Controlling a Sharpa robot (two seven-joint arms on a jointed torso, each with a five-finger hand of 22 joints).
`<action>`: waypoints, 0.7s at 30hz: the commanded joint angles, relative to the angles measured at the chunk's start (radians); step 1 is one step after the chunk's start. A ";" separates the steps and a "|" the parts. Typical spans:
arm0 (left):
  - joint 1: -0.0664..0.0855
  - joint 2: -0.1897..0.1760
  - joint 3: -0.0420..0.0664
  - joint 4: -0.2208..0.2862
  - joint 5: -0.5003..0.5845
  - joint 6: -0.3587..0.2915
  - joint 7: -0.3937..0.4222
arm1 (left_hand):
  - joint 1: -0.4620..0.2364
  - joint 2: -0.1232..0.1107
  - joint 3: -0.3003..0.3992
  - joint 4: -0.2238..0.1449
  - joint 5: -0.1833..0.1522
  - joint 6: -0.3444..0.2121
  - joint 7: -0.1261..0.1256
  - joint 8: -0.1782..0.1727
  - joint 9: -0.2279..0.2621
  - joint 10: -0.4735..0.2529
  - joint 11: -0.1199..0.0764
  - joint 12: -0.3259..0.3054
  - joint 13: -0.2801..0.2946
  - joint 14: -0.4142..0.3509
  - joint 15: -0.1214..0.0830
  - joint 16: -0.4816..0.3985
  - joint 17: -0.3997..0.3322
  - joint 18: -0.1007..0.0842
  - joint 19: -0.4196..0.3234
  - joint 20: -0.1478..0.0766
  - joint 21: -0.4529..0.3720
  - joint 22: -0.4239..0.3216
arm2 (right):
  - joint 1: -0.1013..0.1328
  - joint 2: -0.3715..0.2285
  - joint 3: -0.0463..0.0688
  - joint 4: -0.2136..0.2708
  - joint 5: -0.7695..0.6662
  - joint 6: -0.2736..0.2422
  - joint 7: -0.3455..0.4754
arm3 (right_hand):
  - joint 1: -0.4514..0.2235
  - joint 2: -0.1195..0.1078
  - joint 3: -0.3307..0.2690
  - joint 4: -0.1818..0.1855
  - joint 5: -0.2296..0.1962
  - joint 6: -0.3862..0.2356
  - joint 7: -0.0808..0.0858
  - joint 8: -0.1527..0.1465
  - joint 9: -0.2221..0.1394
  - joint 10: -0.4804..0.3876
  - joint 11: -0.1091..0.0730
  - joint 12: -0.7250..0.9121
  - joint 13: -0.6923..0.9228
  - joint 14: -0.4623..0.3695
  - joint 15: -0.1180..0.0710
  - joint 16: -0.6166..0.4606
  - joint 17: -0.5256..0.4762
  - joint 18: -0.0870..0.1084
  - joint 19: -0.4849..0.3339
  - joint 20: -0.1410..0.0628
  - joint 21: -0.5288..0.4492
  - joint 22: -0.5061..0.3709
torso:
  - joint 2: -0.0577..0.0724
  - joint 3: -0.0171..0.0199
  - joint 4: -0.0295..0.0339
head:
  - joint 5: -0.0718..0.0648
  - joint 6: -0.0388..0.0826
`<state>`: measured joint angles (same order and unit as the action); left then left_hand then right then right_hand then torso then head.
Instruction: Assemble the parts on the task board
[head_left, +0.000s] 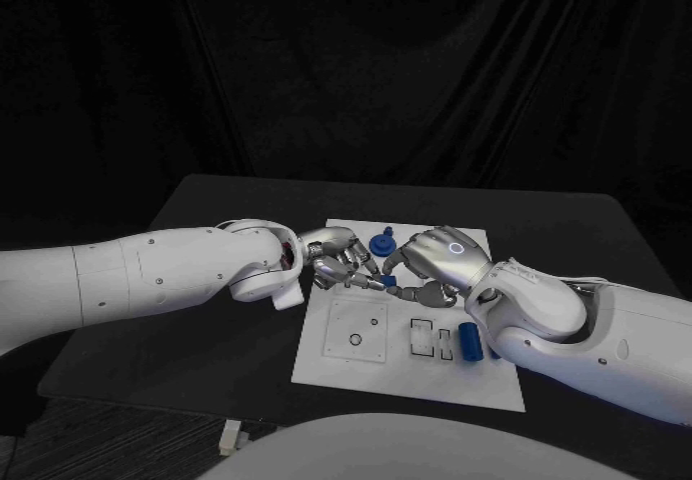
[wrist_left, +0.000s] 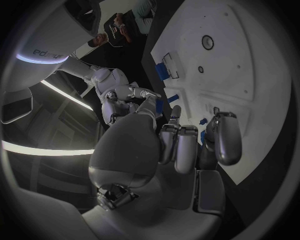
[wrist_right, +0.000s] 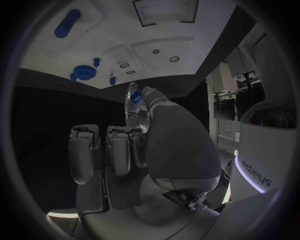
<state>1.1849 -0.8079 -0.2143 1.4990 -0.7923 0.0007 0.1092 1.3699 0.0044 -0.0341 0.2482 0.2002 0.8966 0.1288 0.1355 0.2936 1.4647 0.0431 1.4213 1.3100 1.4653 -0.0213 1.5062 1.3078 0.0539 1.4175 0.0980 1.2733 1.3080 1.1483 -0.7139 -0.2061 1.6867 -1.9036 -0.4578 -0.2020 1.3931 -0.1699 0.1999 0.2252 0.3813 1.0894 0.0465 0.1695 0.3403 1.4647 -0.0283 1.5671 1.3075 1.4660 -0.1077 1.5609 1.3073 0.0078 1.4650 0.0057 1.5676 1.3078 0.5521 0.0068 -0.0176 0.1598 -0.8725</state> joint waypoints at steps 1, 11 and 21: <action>-0.003 0.005 0.001 0.000 0.008 0.010 0.029 | 0.006 0.009 -0.009 -0.001 0.012 0.011 -0.001 0.007 -0.003 0.007 0.001 0.005 0.159 0.065 0.008 0.004 0.206 0.010 -0.005 0.000 -0.004 0.178 | -0.003 0.003 0.001 -0.001 -0.009 -0.012 0.008 | 0.002 0.011 0.002 0.006 -0.004 0.006 0.001 0.000 -0.001 0.106 0.005 0.004 0.263 0.099 0.008 -0.006 0.234 -0.007 0.104 0.007 0.001 0.262 | 0.000 0.0001 0.0006 | 0.001 0.000; -0.006 0.008 0.001 -0.002 0.012 -0.019 0.061 | 0.056 0.023 -0.002 -0.019 0.149 0.042 -0.011 0.025 -0.012 0.015 -0.009 0.017 0.166 0.069 0.000 0.011 0.211 0.009 0.000 -0.007 0.003 0.180 | -0.007 0.008 0.001 -0.004 -0.009 -0.010 0.009 | 0.002 0.011 0.003 0.007 -0.005 0.004 0.002 -0.001 -0.001 0.106 0.006 0.004 0.263 0.099 0.008 -0.007 0.233 -0.007 0.103 0.008 -0.001 0.261 | 0.000 0.0000 0.0008 | 0.002 0.000; -0.008 0.012 0.001 -0.003 0.014 -0.032 0.083 | 0.122 0.032 0.048 -0.058 0.220 0.080 -0.024 0.045 -0.017 0.023 -0.021 0.028 0.173 0.072 -0.010 0.015 0.214 0.008 0.002 -0.017 0.006 0.181 | -0.008 0.008 0.001 -0.003 -0.009 -0.002 0.009 | 0.003 0.012 0.003 0.007 -0.005 0.004 0.002 -0.001 -0.001 0.106 0.006 0.004 0.263 0.099 0.009 -0.007 0.233 -0.007 0.103 0.008 -0.001 0.261 | 0.000 0.0001 0.0007 | 0.002 0.000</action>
<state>1.1781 -0.7979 -0.2143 1.4955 -0.7902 -0.0130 0.1556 1.4771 0.0275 0.0078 0.1897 0.4163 0.9712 0.1052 0.1766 0.2767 1.4632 0.0308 1.4474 1.3152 1.4674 -0.0231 1.5148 1.3076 0.0538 1.4210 0.0871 1.2734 1.3078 1.1425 -0.7065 -0.2061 1.6817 -1.9041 -0.4568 -0.1978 1.3938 -0.1693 0.2027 0.2280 0.3775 1.0889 0.0468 0.1690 0.3384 1.4647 -0.0283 1.5671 1.3074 1.4659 -0.1077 1.5609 1.3074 0.0078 1.4650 0.0056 1.5676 1.3076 0.5520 0.0068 -0.0170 0.1626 -0.8725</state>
